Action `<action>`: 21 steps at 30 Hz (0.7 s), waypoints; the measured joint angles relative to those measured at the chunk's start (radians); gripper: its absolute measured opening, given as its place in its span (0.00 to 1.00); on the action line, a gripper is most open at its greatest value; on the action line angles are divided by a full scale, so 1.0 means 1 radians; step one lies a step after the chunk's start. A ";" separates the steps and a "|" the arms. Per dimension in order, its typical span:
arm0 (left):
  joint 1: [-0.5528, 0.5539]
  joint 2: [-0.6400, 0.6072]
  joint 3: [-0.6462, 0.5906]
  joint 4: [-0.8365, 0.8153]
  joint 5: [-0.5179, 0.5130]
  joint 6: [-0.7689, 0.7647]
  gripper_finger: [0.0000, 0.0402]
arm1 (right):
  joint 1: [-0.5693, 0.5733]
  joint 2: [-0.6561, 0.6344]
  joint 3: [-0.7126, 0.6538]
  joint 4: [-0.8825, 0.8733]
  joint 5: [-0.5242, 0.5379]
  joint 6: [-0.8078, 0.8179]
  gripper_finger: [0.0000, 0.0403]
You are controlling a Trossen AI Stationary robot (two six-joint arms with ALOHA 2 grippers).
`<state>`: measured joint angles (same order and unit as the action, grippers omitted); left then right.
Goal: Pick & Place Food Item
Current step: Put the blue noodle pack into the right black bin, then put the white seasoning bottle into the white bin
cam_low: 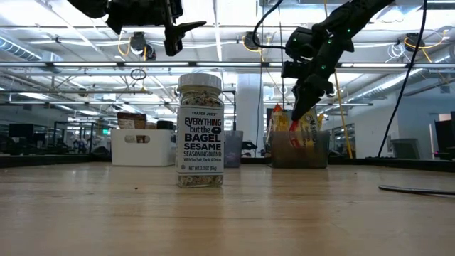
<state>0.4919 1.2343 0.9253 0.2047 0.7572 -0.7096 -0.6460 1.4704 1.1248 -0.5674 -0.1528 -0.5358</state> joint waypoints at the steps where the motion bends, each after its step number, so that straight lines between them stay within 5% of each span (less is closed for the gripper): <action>1: 0.000 0.000 0.000 0.000 0.000 0.000 0.62 | 0.000 0.000 0.000 0.000 0.000 0.000 0.10; 15: -0.023 0.000 0.000 0.000 -0.012 0.006 0.62 | 0.009 -0.123 0.011 0.050 0.065 0.114 0.46; 21: -0.025 0.000 0.000 0.000 -0.037 -0.001 0.62 | 0.057 -0.266 0.019 0.145 0.011 0.350 0.53</action>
<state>0.4664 1.2343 0.9249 0.2050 0.7206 -0.7105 -0.5888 1.2043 1.1435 -0.4223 -0.1419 -0.1859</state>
